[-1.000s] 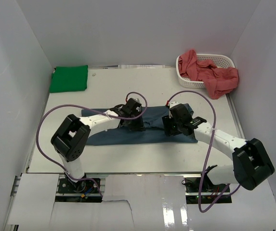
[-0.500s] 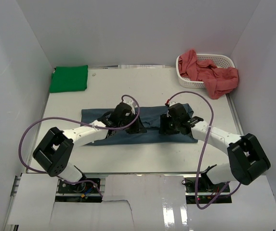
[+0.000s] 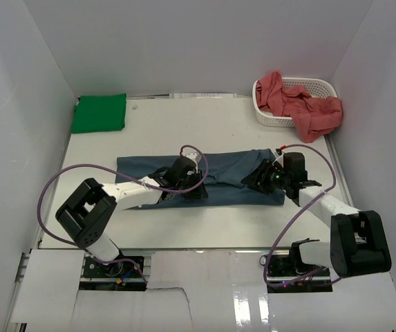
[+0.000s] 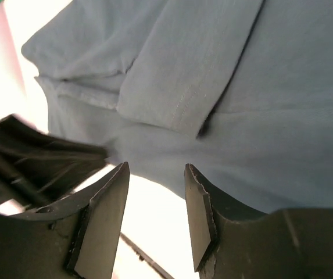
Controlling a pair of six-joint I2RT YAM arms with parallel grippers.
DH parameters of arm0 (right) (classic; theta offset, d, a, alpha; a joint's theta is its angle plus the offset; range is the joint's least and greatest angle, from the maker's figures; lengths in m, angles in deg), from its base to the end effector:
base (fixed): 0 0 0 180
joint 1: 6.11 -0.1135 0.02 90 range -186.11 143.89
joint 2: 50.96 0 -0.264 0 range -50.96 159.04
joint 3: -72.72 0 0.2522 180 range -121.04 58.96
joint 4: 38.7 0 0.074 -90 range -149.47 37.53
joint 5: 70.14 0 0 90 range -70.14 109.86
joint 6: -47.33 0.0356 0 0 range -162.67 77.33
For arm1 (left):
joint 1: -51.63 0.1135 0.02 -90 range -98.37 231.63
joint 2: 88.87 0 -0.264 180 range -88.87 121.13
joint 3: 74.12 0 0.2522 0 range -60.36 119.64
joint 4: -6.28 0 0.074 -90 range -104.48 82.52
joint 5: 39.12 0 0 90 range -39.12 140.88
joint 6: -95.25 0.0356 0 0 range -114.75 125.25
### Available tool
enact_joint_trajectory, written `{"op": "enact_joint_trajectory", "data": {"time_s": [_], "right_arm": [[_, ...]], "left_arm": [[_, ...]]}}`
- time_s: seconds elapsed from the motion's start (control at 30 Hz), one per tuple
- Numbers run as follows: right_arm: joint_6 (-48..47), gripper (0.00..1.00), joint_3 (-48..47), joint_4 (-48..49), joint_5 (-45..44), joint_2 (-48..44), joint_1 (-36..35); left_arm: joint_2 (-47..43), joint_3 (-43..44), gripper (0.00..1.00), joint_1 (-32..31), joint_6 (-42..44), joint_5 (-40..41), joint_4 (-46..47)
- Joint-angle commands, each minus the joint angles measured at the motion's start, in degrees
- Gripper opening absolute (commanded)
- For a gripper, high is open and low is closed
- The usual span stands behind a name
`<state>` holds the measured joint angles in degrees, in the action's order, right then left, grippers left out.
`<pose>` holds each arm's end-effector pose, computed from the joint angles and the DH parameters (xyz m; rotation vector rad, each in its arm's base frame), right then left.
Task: Fold and stack the t-shirts
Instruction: Fold the other side of the tshirt into a rectangle
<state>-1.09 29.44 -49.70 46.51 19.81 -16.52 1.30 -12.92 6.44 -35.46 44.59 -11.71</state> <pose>0.2328 0.0590 0.1805 0.3710 2.3250 0.9926 0.2200 -0.2270 0.1754 0.1549 2.5470 -0.7880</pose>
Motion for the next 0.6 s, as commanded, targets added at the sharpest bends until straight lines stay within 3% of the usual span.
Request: {"op": "enact_joint_trajectory", "data": {"time_s": [0.0, 0.57], "right_arm": [[6.3, 0.49, 2.4, 12.1, 10.4, 4.9, 0.5], [2.4, 0.51, -1.0, 10.9, 6.0, 11.9, 0.8]], "left_arm": [[4.3, 0.0, 0.32, -1.7, 0.5, 2.7, 1.3], [5.6, -0.2, 0.32, -3.1, -0.1, 4.0, 1.2]]}}
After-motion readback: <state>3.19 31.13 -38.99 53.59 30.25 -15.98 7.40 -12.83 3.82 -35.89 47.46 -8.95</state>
